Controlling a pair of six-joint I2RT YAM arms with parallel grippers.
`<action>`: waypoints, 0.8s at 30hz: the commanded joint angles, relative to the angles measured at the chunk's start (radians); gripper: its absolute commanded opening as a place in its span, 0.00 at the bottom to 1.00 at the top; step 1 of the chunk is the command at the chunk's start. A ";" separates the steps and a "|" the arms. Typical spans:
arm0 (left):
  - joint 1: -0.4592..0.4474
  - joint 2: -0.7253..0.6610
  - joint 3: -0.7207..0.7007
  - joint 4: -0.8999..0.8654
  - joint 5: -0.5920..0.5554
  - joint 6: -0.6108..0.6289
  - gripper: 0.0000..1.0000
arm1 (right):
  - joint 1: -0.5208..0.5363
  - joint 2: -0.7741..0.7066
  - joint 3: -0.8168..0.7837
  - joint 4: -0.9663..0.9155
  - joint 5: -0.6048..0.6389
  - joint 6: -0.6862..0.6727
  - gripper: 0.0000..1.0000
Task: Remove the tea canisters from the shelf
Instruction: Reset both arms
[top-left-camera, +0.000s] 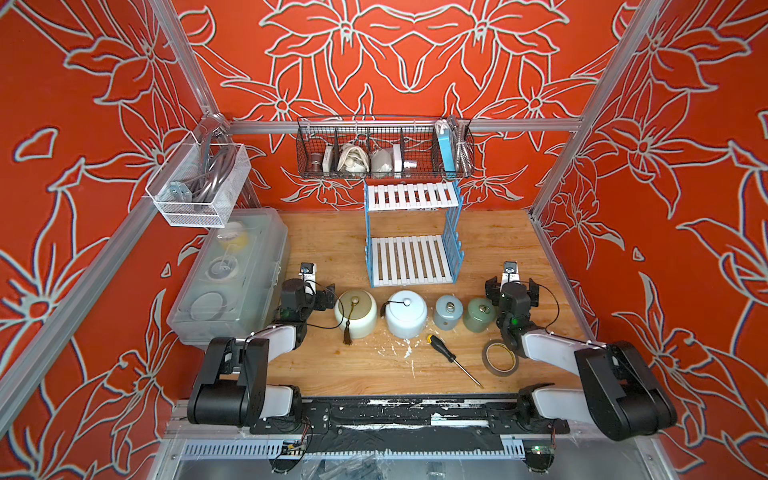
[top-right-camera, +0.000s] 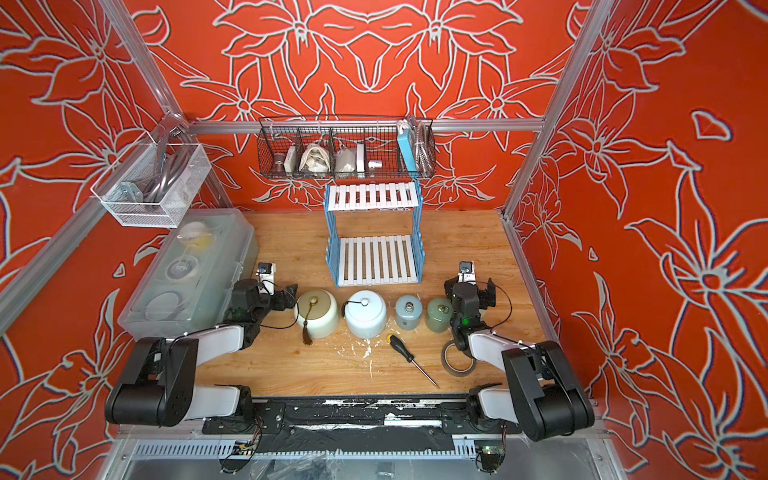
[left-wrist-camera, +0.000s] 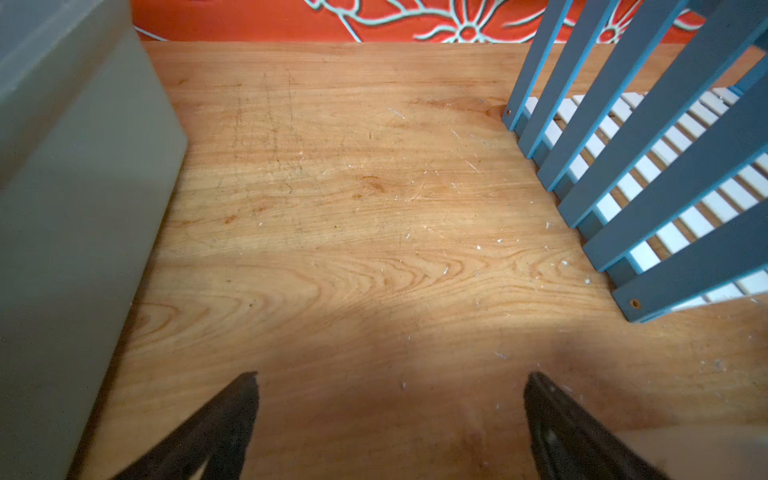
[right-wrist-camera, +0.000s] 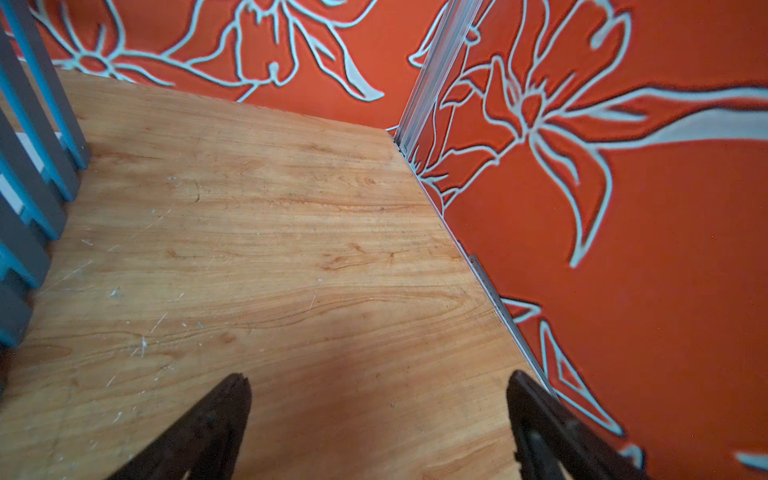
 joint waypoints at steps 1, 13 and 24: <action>0.000 0.020 -0.031 0.116 -0.011 -0.014 0.99 | -0.010 0.037 -0.032 0.101 -0.030 -0.004 0.99; -0.001 0.039 -0.025 0.123 -0.097 -0.048 0.99 | -0.046 0.017 -0.056 0.109 -0.104 0.024 0.99; -0.001 0.039 -0.027 0.125 -0.097 -0.048 0.99 | -0.046 -0.120 -0.102 0.079 -0.169 -0.003 0.99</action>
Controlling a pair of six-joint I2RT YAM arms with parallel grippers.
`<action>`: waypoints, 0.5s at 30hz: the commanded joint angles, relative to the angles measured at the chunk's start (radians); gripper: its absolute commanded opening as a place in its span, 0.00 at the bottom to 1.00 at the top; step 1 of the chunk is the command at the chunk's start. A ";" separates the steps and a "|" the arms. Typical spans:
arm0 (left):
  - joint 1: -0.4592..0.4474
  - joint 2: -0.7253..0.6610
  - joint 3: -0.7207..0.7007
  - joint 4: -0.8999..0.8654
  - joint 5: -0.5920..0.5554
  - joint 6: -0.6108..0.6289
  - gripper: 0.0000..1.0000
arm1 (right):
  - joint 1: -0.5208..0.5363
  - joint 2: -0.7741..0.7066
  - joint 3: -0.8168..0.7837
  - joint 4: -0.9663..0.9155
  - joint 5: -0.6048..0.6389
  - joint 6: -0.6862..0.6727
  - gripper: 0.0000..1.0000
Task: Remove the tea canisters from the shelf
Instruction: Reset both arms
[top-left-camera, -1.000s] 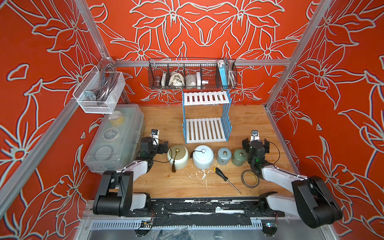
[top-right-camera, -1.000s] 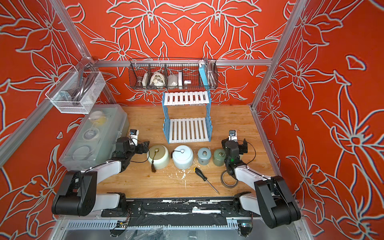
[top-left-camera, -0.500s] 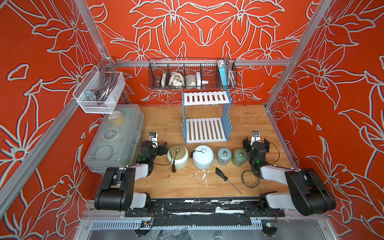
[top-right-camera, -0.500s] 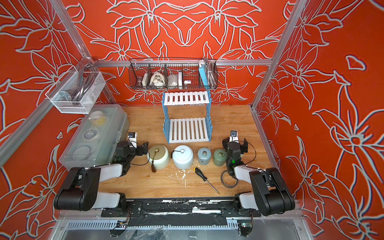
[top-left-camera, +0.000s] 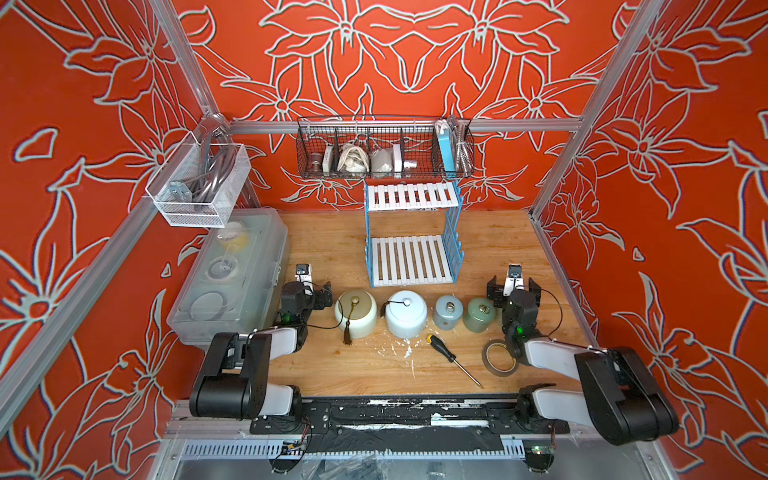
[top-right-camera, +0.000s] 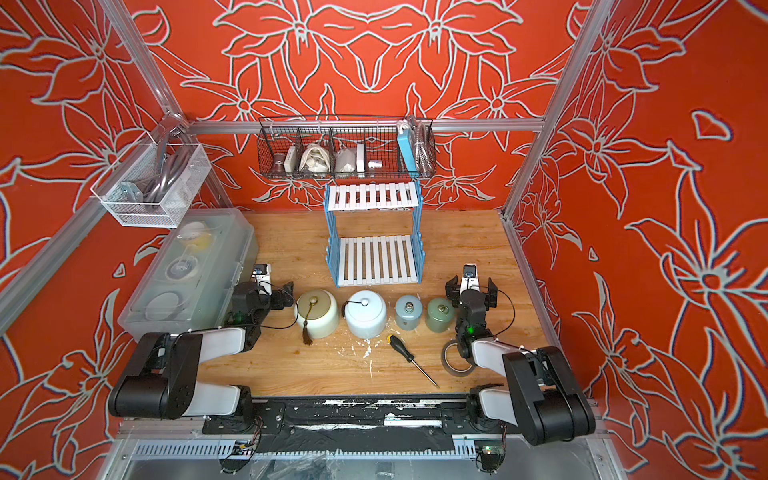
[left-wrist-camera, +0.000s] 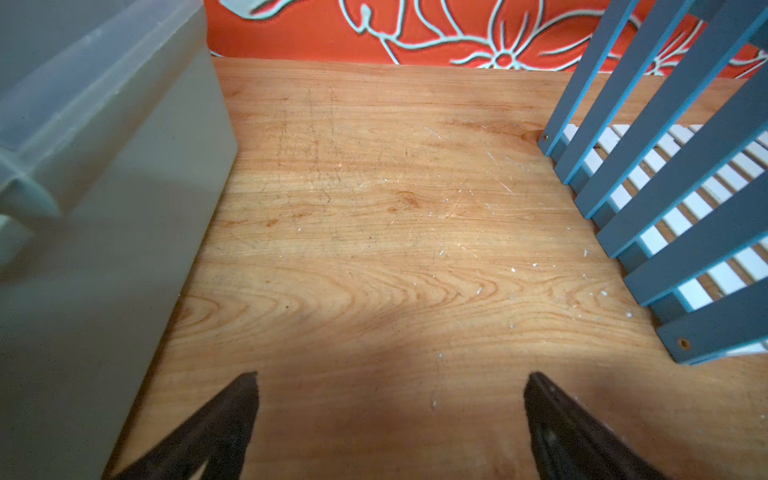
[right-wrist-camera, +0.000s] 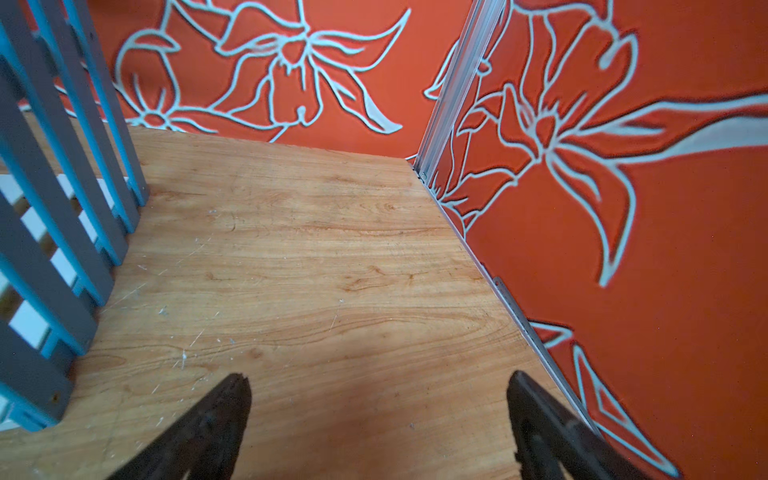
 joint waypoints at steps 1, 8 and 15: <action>-0.001 0.007 0.001 0.024 -0.009 -0.009 0.99 | -0.007 -0.043 -0.017 -0.027 -0.029 -0.004 0.99; 0.000 0.006 0.000 0.025 -0.009 -0.009 0.99 | -0.006 -0.052 -0.027 -0.015 -0.034 -0.007 0.99; -0.001 0.012 -0.004 0.035 -0.039 -0.022 0.99 | -0.007 -0.052 -0.021 -0.026 -0.043 -0.011 0.99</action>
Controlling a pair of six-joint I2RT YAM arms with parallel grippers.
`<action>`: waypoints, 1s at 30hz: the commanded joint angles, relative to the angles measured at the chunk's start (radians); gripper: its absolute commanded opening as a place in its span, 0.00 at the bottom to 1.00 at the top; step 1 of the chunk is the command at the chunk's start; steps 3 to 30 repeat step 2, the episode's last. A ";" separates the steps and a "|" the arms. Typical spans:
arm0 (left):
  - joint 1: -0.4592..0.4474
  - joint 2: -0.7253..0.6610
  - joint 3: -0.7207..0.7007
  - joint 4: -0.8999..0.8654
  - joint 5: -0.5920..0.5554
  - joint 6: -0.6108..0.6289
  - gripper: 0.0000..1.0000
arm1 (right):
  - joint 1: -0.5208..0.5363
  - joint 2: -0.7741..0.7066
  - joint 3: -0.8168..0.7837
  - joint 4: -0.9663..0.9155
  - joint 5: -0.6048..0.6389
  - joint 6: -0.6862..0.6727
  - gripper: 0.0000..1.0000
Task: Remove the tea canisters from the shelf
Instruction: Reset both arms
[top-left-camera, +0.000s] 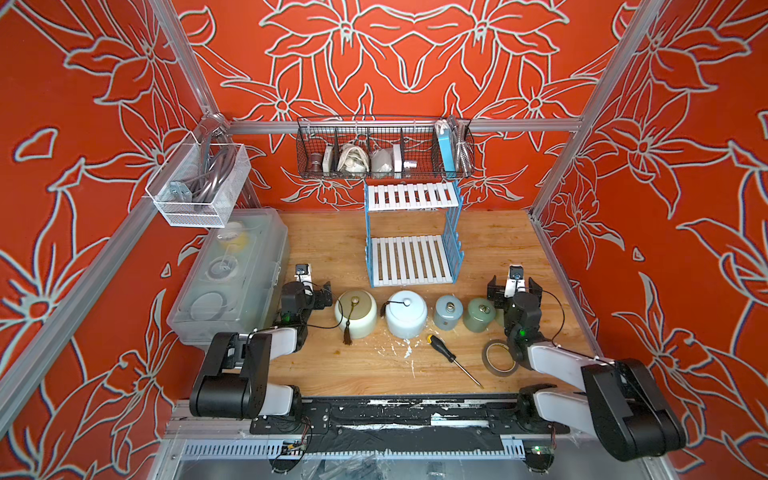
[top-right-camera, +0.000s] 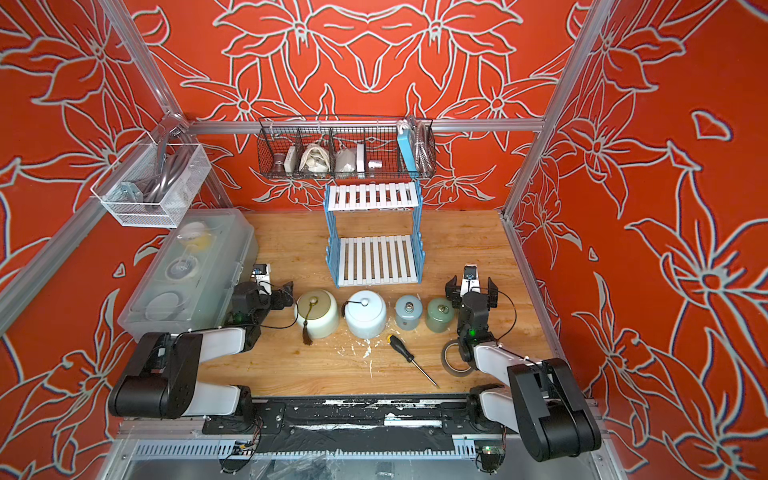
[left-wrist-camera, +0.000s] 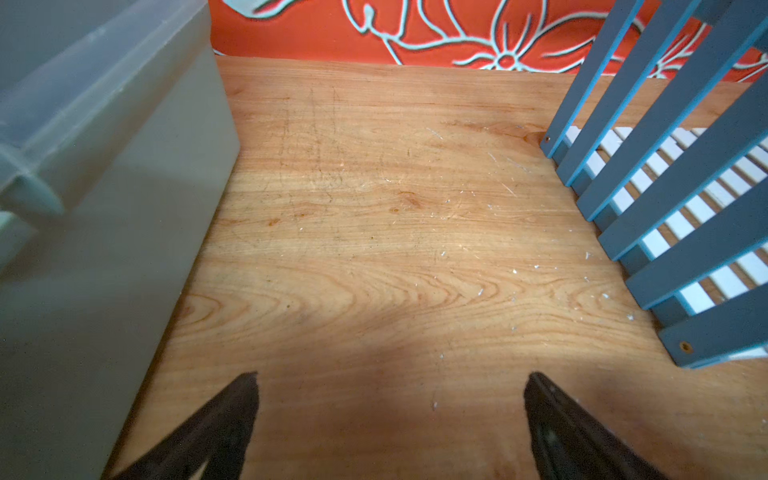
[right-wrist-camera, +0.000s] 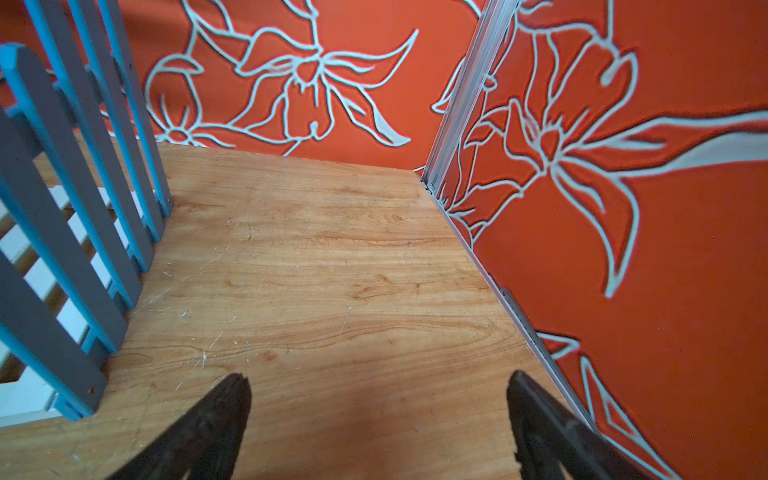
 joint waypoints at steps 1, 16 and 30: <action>-0.001 0.008 -0.002 0.030 -0.019 -0.010 0.99 | -0.007 -0.009 -0.004 -0.023 -0.015 -0.008 0.99; -0.001 0.008 -0.003 0.031 -0.019 -0.010 0.99 | -0.005 -0.010 -0.005 -0.020 -0.014 -0.009 0.99; -0.001 0.008 -0.003 0.031 -0.019 -0.010 0.99 | -0.005 -0.010 -0.005 -0.020 -0.014 -0.009 0.99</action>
